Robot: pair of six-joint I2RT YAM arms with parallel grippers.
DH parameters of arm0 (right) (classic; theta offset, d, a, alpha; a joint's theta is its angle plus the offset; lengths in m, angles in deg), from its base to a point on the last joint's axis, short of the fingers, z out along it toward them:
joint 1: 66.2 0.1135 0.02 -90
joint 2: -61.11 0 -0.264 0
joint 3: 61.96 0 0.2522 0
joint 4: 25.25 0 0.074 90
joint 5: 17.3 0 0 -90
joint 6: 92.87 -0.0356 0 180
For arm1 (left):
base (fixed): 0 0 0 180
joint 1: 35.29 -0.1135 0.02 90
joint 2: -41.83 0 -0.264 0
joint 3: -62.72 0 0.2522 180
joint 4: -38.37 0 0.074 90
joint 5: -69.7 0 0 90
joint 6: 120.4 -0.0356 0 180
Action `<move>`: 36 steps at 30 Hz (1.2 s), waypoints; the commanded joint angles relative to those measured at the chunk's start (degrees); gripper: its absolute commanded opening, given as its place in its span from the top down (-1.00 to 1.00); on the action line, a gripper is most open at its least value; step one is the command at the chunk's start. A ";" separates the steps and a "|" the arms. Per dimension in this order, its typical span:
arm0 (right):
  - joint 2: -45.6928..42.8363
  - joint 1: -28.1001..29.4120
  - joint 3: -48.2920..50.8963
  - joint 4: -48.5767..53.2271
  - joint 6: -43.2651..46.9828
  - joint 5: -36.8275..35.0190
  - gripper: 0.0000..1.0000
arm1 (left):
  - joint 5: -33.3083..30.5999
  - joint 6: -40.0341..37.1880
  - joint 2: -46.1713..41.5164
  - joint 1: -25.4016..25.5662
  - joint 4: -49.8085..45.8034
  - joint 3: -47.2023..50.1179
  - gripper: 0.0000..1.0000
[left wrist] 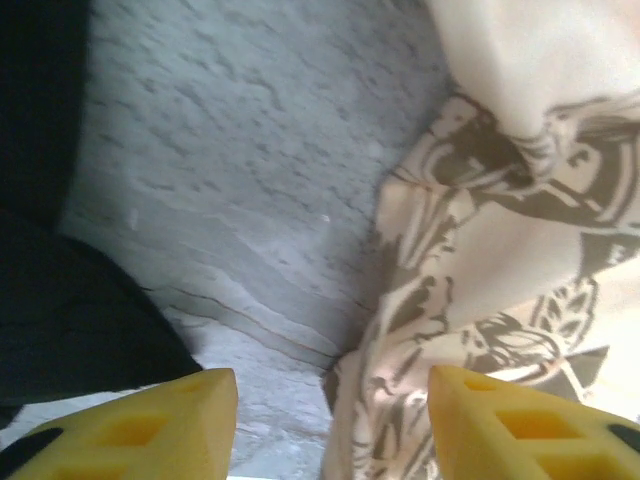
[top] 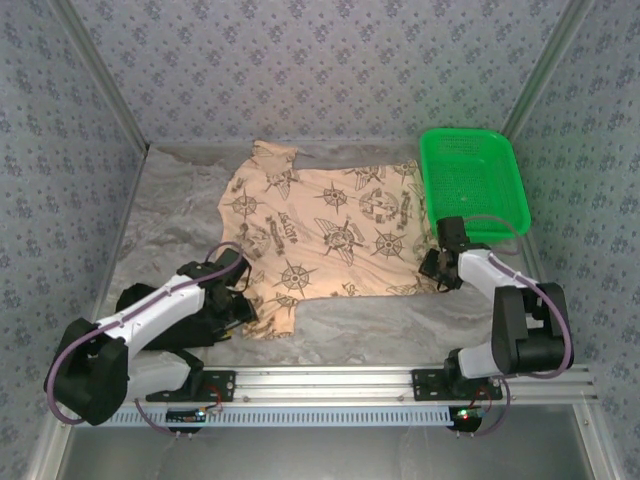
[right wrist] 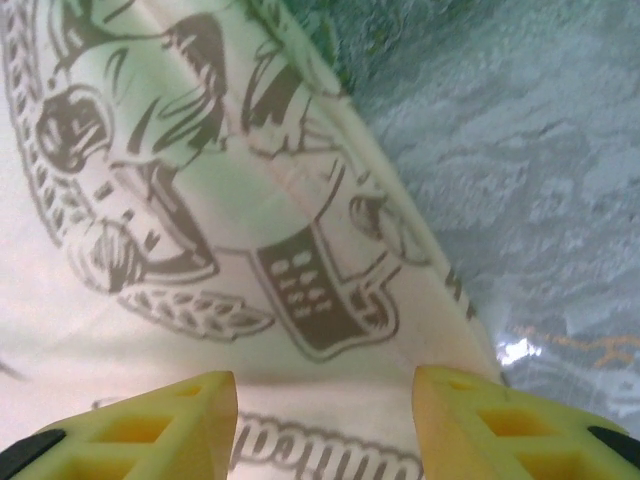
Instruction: Fold the inside-out t-shirt
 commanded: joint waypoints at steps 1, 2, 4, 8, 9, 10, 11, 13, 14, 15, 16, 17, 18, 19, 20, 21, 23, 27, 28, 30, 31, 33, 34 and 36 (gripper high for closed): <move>-3.58 0.59 -0.14 7.24 -4.20 -1.91 -0.11 | 4.77 0.47 0.59 2.11 2.35 1.00 -0.12; -4.42 -0.11 0.11 8.60 -6.55 -2.16 -0.12 | 4.06 0.55 1.32 3.32 1.82 0.57 -0.13; -5.88 -2.24 0.89 9.88 -9.21 -1.90 -0.13 | 3.59 1.41 2.50 5.62 1.66 0.40 -0.15; -8.99 -6.60 3.18 9.30 -11.57 0.03 -0.13 | 3.35 5.83 3.90 9.16 3.25 3.10 -0.18; -9.41 -7.53 3.49 9.23 -11.78 0.45 -0.13 | 3.34 6.89 4.01 9.44 3.76 3.93 -0.18; -9.66 -8.24 3.79 9.51 -12.27 0.87 -0.13 | 3.14 7.80 4.16 9.57 4.37 4.75 -0.17; -9.67 -8.98 4.16 9.50 -12.84 1.56 -0.13 | 2.55 8.23 4.32 9.63 4.80 5.39 -0.15; -9.36 -9.62 5.34 7.93 -13.53 3.16 -0.13 | 0.19 8.22 4.92 9.60 4.79 5.37 -0.03; -9.08 -9.67 5.94 7.18 -14.56 3.51 -0.14 | -1.07 8.01 5.58 9.63 4.36 5.06 0.08; -8.74 -9.68 6.62 6.01 -15.20 4.11 -0.13 | -1.94 7.66 6.27 9.64 3.94 4.53 0.18; -8.07 -9.70 7.38 4.37 -15.68 5.12 -0.12 | -2.87 6.84 7.12 9.58 3.39 3.98 0.36; -7.30 -9.66 7.72 3.75 -16.18 5.44 -0.10 | -3.64 6.56 7.86 9.61 2.35 3.61 0.60; -6.72 -9.67 8.14 2.77 -16.47 5.48 -0.06 | -4.06 6.33 8.34 9.61 1.74 3.40 0.77; -6.10 -9.64 8.88 0.56 -16.59 5.89 0.01 | -4.18 5.85 8.58 9.50 1.30 3.39 0.82; -5.54 -9.64 9.42 -0.41 -17.19 5.41 0.16 | -4.21 5.49 8.46 9.29 0.47 3.11 0.85; -5.08 -9.74 9.62 -1.01 -17.80 5.29 0.36 | -4.37 5.18 8.10 9.05 -0.47 2.68 0.88; -5.22 -9.12 8.97 0.03 -18.80 4.39 0.76 | -4.50 4.35 6.12 8.99 -3.30 1.22 1.00; -9.82 -6.15 6.73 8.10 -24.32 -3.09 1.00 | -6.40 4.94 0.53 8.94 -12.26 -3.22 1.00; -11.47 -5.00 6.37 10.19 -25.83 -4.80 1.00 | -7.30 5.59 -1.27 8.94 -14.81 -4.31 1.00; -14.80 -2.78 5.70 14.36 -28.72 -7.29 1.00 | -8.13 6.98 -4.77 8.95 -19.36 -6.06 1.00; -16.31 -1.50 5.42 15.94 -30.50 -8.50 1.00 | -8.62 7.67 -6.45 8.95 -21.78 -7.11 1.00; -18.62 1.26 4.82 18.20 -32.99 -10.02 1.00 | -10.74 8.60 -9.18 8.94 -26.38 -9.59 1.00; -19.32 2.66 4.51 19.11 -34.12 -10.41 1.00 | -12.32 9.15 -10.48 8.91 -28.55 -11.14 1.00; -19.54 4.17 3.52 20.16 -35.45 -10.43 1.00 | -15.29 8.94 -11.98 8.86 -30.94 -14.11 1.00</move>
